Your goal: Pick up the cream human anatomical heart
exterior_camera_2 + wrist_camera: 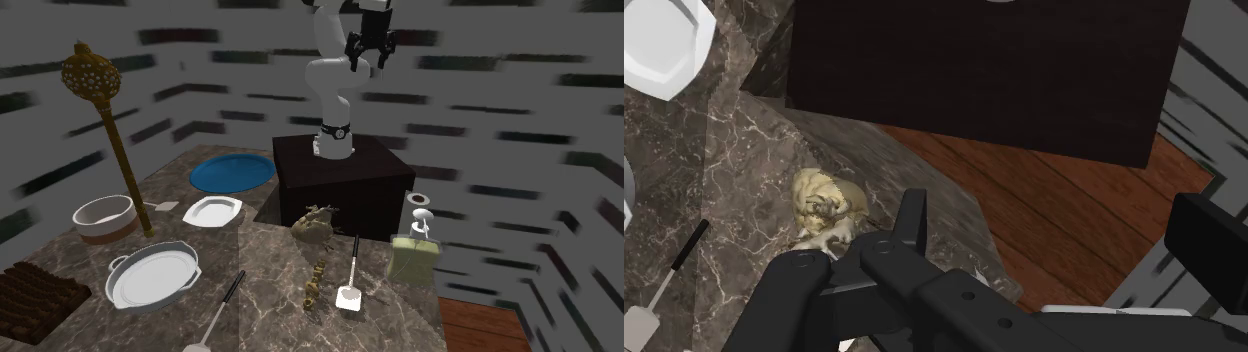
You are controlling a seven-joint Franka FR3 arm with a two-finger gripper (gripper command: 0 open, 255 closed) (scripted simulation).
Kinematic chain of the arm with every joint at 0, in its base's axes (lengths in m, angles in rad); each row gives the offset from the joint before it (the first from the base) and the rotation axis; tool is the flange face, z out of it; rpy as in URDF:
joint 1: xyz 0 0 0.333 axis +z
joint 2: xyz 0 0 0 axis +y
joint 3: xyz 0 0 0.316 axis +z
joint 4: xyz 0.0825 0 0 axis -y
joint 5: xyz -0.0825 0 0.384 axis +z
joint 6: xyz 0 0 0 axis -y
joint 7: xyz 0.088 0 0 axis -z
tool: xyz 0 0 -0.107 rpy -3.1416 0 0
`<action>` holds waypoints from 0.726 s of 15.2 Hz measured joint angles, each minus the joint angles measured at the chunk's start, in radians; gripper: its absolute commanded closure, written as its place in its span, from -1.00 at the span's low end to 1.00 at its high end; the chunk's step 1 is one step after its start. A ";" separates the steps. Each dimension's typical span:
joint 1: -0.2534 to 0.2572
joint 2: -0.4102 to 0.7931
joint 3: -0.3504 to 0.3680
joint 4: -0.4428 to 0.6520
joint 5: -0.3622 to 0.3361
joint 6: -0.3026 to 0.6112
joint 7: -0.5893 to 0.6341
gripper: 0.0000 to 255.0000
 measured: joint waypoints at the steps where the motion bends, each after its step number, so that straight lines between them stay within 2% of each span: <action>1: 0.000 0.000 0.000 0.000 0.000 0.000 0.000 -1.00; 4: -0.015 0.017 -0.037 -0.040 -0.020 0.056 -0.034 -1.00; 11: -0.056 0.153 -0.147 -0.141 -0.066 0.292 -0.134 -1.00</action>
